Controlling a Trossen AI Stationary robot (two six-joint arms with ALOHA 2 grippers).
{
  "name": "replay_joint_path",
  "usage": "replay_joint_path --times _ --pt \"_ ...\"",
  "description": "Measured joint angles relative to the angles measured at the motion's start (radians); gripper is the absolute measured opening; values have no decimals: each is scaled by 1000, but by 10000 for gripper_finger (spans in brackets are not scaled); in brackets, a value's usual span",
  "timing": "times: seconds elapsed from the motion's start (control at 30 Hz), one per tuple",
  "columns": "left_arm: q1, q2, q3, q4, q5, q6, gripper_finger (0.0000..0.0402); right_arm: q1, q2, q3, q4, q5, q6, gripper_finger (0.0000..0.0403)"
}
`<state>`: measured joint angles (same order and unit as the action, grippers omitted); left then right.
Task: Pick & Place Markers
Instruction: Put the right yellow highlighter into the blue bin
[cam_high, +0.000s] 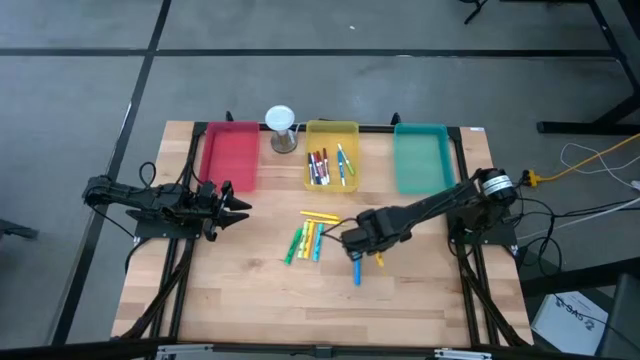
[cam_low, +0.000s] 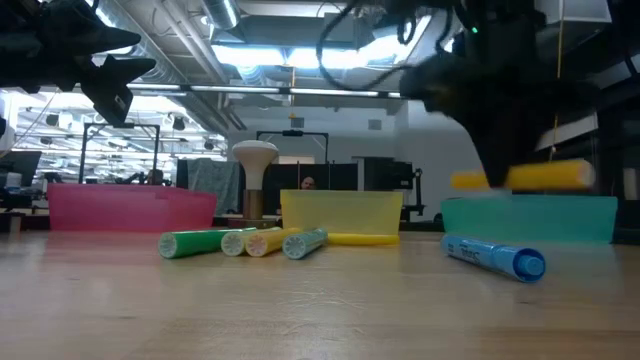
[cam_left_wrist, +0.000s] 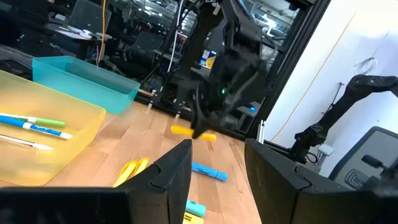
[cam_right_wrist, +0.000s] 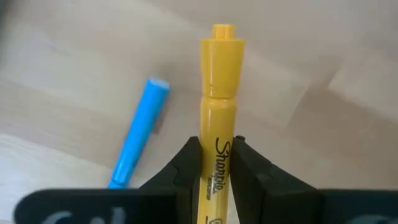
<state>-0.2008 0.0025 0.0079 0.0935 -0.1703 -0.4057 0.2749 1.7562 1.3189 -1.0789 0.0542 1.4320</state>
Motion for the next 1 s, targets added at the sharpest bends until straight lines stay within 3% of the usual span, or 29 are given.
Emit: replay_joint_path --times 0.43,1.0 --pt "0 0 0 0 0 0 143 -181 -165 26 -209 152 -189 63" --pt "0 0 0 0 0 0 143 -545 -333 26 -229 253 -497 63"
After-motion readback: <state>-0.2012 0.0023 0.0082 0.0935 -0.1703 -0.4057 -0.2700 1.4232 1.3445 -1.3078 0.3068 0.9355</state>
